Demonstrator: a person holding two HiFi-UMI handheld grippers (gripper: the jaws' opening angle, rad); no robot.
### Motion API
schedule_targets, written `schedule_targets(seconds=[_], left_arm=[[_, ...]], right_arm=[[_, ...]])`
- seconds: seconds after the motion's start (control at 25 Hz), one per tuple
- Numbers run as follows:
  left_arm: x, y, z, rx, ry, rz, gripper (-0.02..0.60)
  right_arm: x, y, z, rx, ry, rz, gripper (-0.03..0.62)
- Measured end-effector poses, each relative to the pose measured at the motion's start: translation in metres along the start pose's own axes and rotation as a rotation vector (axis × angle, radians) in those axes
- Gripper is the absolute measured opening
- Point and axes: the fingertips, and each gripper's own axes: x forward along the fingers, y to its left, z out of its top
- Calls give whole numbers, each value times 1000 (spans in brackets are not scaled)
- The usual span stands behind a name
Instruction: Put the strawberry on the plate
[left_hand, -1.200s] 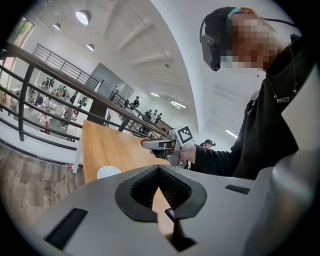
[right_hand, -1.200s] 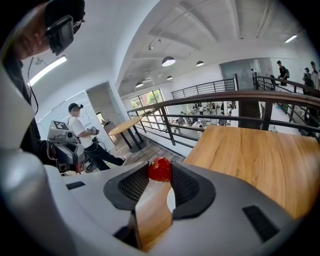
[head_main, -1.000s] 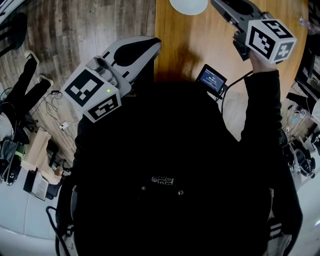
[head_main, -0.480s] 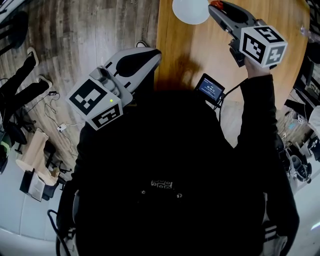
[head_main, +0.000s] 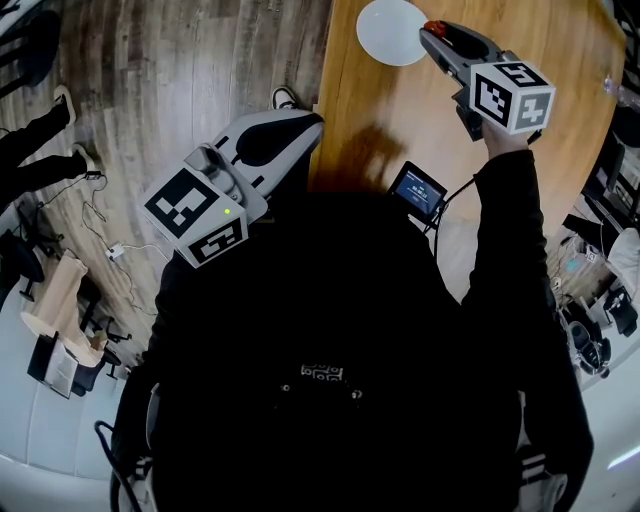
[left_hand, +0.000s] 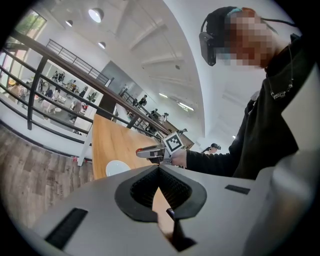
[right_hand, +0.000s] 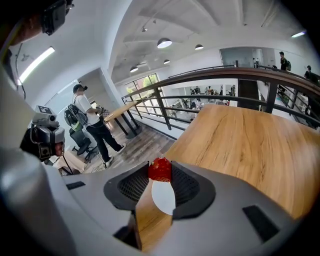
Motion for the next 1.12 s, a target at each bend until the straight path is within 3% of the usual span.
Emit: schedule_targets(seconds=[1.12], left_arm=[[-17, 25, -14, -73, -5, 61, 0]], right_arm=[[87, -48, -100, 27, 276, -46, 146]])
